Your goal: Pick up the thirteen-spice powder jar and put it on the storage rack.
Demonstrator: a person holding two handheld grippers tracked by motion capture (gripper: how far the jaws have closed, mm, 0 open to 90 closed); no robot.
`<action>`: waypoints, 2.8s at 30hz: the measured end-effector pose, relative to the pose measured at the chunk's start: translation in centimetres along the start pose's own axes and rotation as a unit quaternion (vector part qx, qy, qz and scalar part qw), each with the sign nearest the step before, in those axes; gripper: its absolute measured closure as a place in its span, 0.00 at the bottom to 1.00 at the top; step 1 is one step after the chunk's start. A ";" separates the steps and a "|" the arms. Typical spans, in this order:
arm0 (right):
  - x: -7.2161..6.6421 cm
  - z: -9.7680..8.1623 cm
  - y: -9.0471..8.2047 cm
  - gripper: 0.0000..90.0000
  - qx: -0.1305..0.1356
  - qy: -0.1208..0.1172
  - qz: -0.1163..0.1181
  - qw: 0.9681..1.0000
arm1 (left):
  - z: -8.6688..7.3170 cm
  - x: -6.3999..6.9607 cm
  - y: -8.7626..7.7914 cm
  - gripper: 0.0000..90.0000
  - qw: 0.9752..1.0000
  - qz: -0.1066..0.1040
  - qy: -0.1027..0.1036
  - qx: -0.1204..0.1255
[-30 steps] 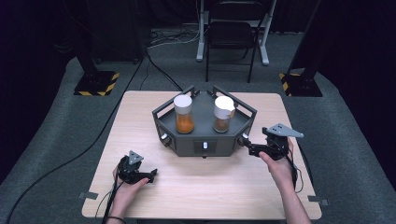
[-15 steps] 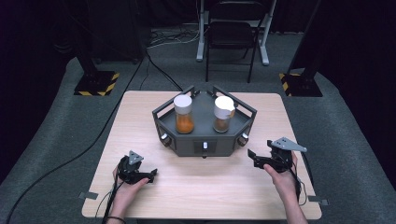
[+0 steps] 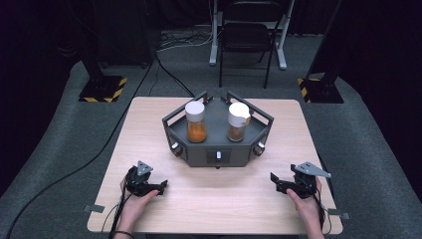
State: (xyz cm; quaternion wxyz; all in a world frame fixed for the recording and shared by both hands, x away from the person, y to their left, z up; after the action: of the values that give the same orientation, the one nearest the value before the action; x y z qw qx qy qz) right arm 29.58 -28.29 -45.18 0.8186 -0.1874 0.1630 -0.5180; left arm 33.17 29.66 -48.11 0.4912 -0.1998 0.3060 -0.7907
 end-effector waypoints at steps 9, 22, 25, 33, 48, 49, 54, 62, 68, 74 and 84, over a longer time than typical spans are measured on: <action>0.4 -2.1 0.5 0.09 -0.025 0.017 -0.008 1.000 | 0.0 0.0 0.0 0.05 1.000 0.000 0.000 0.000; 0.2 -2.5 1.1 0.08 -0.082 0.011 -0.011 0.996 | 0.0 0.0 0.0 0.05 1.000 0.000 0.000 0.000; 0.1 -2.3 1.2 0.08 -0.100 0.006 -0.018 0.995 | 0.0 0.0 0.0 0.05 1.000 0.000 0.000 0.000; -1.0 -2.2 1.4 0.06 -0.119 -0.030 -0.040 0.992 | 0.0 0.0 0.0 0.05 1.000 0.000 0.000 0.000; -1.0 -2.1 1.5 0.04 -0.121 -0.029 -0.040 0.991 | 0.0 0.0 0.0 0.05 1.000 0.001 -0.001 0.000; -1.0 -2.1 1.5 0.04 -0.121 -0.030 -0.040 0.991 | 0.0 0.0 0.0 0.05 1.000 0.001 -0.001 0.000; -1.0 -2.1 1.5 0.04 -0.121 -0.029 -0.040 0.991 | 0.0 0.0 0.0 0.05 1.000 0.001 -0.001 0.000; -1.1 -2.1 1.5 0.04 -0.121 -0.028 -0.042 0.991 | 0.0 0.1 0.0 0.05 1.000 0.001 0.000 -0.001; -1.1 -2.1 1.5 0.03 -0.122 -0.028 -0.041 0.991 | 0.0 0.0 0.0 0.05 1.000 0.001 0.000 -0.001; -1.1 -2.1 1.5 0.02 -0.123 -0.029 -0.040 0.991 | 0.0 0.1 0.0 0.05 1.000 0.001 0.000 -0.001; -1.1 -2.1 1.6 0.02 -0.124 -0.029 -0.040 0.991 | 0.0 0.1 0.0 0.05 1.000 0.000 0.000 -0.001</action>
State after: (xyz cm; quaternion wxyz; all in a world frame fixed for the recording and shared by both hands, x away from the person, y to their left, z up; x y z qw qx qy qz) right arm 29.41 -26.99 -47.66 0.7719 -0.3088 0.1939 -0.5208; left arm 33.13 29.62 -48.10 0.4912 -0.2000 0.3067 -0.7903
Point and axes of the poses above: each handheld gripper's, and its own axes: y roughly forward along the jaws, z roughly out of its top, x roughly to its right, the point moved 6 cm from there along y, roughly forward along the jaws, and after that the axes turned 1 degree about -y, right-handed, at the moved point
